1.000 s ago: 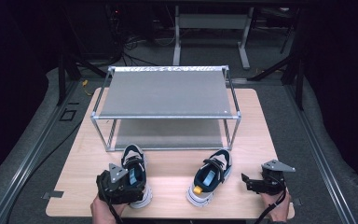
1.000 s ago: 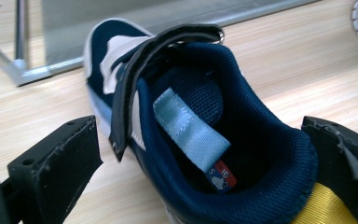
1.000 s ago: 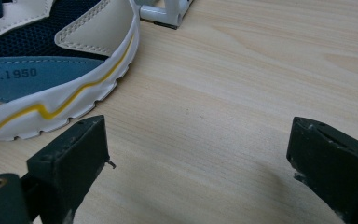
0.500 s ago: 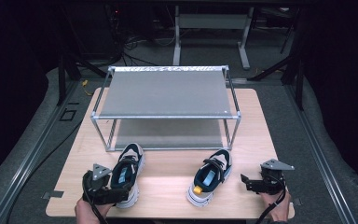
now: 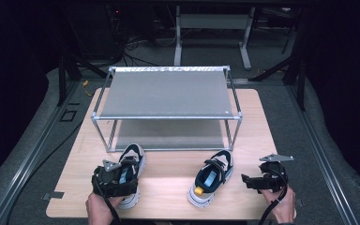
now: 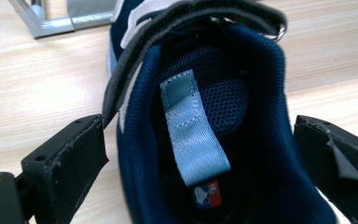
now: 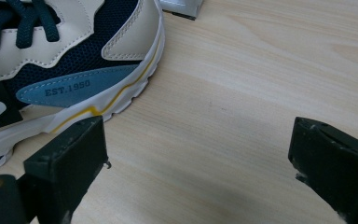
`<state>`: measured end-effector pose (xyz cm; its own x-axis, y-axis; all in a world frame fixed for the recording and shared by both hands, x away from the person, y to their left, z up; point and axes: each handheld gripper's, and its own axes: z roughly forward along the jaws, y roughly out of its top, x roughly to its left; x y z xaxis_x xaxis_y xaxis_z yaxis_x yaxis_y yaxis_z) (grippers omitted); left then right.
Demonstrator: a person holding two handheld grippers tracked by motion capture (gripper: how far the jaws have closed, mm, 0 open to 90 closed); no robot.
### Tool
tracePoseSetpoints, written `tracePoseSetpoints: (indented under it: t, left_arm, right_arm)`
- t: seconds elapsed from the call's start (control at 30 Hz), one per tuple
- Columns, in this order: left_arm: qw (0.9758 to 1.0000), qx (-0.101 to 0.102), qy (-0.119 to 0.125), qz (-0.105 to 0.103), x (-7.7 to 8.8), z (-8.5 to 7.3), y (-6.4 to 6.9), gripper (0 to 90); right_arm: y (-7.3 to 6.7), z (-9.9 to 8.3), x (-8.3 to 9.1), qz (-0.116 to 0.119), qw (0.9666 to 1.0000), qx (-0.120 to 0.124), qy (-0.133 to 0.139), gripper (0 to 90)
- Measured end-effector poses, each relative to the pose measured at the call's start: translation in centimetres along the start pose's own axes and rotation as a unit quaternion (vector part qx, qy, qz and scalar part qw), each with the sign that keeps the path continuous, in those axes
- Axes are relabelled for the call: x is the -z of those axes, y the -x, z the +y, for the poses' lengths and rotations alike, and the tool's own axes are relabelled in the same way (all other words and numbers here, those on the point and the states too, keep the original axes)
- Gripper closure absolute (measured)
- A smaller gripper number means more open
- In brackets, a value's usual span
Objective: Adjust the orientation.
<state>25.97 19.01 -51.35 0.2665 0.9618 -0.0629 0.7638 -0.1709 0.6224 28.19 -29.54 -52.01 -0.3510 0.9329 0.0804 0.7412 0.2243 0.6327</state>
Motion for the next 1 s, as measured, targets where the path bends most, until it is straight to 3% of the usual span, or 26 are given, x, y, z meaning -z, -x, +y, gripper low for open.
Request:
tracePoseSetpoints:
  t: [0.07,0.3,0.33,0.37,0.43,0.7,1.0]
  left_arm:
    - [1.0000,-0.003,0.001,0.005,-0.1,-0.1,0.1,9.1]
    - [0.9999,-0.011,0.007,-0.010,0.1,-0.8,0.0,18.3]
    - [0.9998,-0.014,0.010,-0.012,0.1,-0.8,0.0,19.6]
    - [0.9997,-0.016,0.013,-0.013,0.2,-0.9,-0.1,21.0]
    - [0.9995,-0.020,0.019,-0.017,0.4,-1.1,-0.1,23.1]
    - [0.9985,-0.038,0.030,-0.028,1.5,-1.3,-0.2,25.7]
    - [0.9966,-0.056,0.047,-0.038,3.1,-0.1,-0.2,25.7]
  right_arm:
    - [-0.6,0.3,0.4,-0.011,0.9999,-0.002,-0.009,3.9]
    - [-1.2,0.3,1.2,-0.007,0.9999,0.001,-0.012,4.6]
    - [-1.3,0.3,1.2,-0.020,0.9996,0.002,-0.017,4.6]
    - [-1.2,0.2,1.2,-0.006,0.9999,-0.001,-0.014,4.9]
    - [-1.2,0.2,1.1,-0.006,0.9999,0.000,-0.012,5.1]
    - [-1.4,0.4,1.1,0.000,1.0000,-0.001,-0.006,5.5]
    - [-1.5,0.2,0.8,0.003,0.9999,0.000,-0.011,5.8]
